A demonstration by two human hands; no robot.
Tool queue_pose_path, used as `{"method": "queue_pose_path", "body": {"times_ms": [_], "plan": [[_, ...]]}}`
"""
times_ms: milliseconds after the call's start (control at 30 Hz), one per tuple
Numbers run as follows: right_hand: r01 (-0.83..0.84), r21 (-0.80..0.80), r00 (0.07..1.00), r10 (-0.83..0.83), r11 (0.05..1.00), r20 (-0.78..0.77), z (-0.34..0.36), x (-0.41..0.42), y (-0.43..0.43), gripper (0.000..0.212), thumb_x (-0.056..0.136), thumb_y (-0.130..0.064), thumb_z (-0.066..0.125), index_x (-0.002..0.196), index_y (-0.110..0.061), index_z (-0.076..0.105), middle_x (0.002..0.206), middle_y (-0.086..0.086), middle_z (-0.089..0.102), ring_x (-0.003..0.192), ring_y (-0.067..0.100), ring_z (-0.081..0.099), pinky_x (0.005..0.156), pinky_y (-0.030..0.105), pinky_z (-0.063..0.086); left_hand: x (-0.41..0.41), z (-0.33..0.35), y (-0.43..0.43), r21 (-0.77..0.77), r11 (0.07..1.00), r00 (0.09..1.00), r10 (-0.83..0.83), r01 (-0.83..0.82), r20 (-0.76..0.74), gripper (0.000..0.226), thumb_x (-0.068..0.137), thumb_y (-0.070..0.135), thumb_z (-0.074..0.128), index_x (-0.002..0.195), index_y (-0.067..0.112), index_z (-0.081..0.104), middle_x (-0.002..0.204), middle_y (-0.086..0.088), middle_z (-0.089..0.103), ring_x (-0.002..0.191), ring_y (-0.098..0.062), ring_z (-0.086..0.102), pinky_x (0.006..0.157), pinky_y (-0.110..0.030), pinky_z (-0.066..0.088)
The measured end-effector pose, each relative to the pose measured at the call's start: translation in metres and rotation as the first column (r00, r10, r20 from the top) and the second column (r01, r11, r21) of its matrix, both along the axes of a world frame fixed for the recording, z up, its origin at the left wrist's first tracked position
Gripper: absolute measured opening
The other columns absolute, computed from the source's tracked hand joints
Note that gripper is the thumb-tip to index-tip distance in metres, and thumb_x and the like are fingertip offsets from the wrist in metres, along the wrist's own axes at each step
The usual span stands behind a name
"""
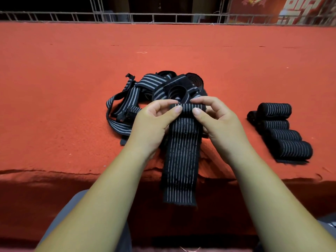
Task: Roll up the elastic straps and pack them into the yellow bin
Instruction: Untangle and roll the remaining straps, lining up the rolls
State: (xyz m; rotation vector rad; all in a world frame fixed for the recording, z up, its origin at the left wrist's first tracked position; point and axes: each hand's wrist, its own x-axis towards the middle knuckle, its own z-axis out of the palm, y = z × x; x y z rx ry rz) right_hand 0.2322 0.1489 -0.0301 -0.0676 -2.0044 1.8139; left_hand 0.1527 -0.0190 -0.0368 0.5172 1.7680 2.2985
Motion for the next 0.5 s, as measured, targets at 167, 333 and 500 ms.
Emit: {"method": "queue_pose_path", "body": {"times_ms": [167, 333, 500], "plan": [[0.049, 0.042, 0.997, -0.052, 0.998, 0.065, -0.002, -0.006, -0.007, 0.030, 0.106, -0.046, 0.058, 0.132, -0.038, 0.072, 0.128, -0.016, 0.077, 0.124, 0.009, 0.072, 0.113, 0.050, 0.054, 0.002, 0.002, -0.001, -0.001, 0.999, 0.999, 0.032, -0.032, -0.029, 0.035, 0.097, 0.003, 0.077, 0.131, 0.011, 0.074, 0.116, -0.005, 0.083, 0.110, -0.021, 0.079, 0.092, -0.032, 0.063], [0.056, 0.145, 0.989, -0.074, 0.988, 0.126, 0.000, -0.004, -0.016, 0.038, 0.117, -0.024, 0.045, 0.116, -0.059, 0.061, 0.109, -0.053, 0.065, 0.117, -0.025, 0.058, 0.101, 0.009, 0.042, 0.005, -0.003, 0.003, 0.019, 0.996, 0.996, 0.086, -0.086, -0.024, 0.042, 0.094, -0.004, 0.078, 0.132, 0.013, 0.075, 0.119, -0.004, 0.082, 0.116, -0.019, 0.078, 0.107, -0.041, 0.059], [0.077, 0.083, 0.993, -0.084, 0.994, 0.081, -0.008, -0.006, -0.019, 0.039, 0.114, -0.035, 0.044, 0.149, -0.039, 0.060, 0.141, -0.023, 0.069, 0.137, 0.000, 0.060, 0.121, 0.039, 0.043, 0.007, -0.004, 0.006, 0.005, 0.994, 0.989, 0.112, -0.112, -0.092, 0.040, 0.099, 0.003, 0.075, 0.138, 0.012, 0.073, 0.125, 0.001, 0.080, 0.122, -0.012, 0.074, 0.110, -0.033, 0.056]]}}
